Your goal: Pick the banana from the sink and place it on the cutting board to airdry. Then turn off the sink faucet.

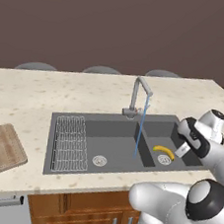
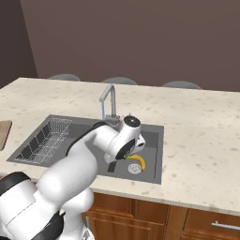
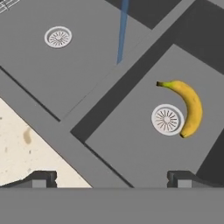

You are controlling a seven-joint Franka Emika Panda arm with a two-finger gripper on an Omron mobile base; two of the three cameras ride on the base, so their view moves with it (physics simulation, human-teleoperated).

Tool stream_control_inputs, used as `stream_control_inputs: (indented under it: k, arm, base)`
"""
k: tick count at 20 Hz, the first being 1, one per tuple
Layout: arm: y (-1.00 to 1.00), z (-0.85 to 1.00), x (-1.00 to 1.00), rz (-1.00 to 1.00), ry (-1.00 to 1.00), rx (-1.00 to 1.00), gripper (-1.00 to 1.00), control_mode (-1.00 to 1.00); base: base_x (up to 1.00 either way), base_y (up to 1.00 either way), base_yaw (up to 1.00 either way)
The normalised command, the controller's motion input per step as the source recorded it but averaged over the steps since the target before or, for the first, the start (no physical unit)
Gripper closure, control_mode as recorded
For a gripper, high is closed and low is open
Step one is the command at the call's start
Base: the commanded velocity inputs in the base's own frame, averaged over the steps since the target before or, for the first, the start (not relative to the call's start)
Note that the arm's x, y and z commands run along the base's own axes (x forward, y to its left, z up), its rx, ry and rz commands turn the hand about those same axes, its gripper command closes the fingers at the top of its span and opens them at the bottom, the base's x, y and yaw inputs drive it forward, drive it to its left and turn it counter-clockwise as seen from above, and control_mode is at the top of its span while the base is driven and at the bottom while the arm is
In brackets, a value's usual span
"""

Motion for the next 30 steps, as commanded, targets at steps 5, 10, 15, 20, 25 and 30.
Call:
stream_control_inputs:
  k: [5, 10, 15, 20, 25, 30]
  arm:
    - [-0.01, -0.07, 0.19, -0.05, 0.00, 0.00, -1.00, -1.00]
    - [-0.02, -0.07, 0.12, -0.09, 0.00, 0.00, -1.00, -1.00]
    - [0.00, -0.10, 0.16, -0.08, 0.00, 0.00, -1.00, -1.00]
    - [0.00, -0.20, 0.15, -0.02, 0.00, 0.00, -1.00, -1.00]
    - [0.00, -0.25, 0.16, 0.00, 0.01, 0.00, -1.00, -1.00]
    - [-0.05, -0.17, 0.21, 0.00, 0.02, 0.00, -1.00, -1.00]
  base:
    - [0.00, 0.00, 0.00]
    - [0.00, 0.00, 0.00]
    - [0.00, 0.00, 0.00]
    - [0.00, 0.00, 0.00]
    - [0.00, 0.00, 0.00]
    - [0.00, 0.00, 0.00]
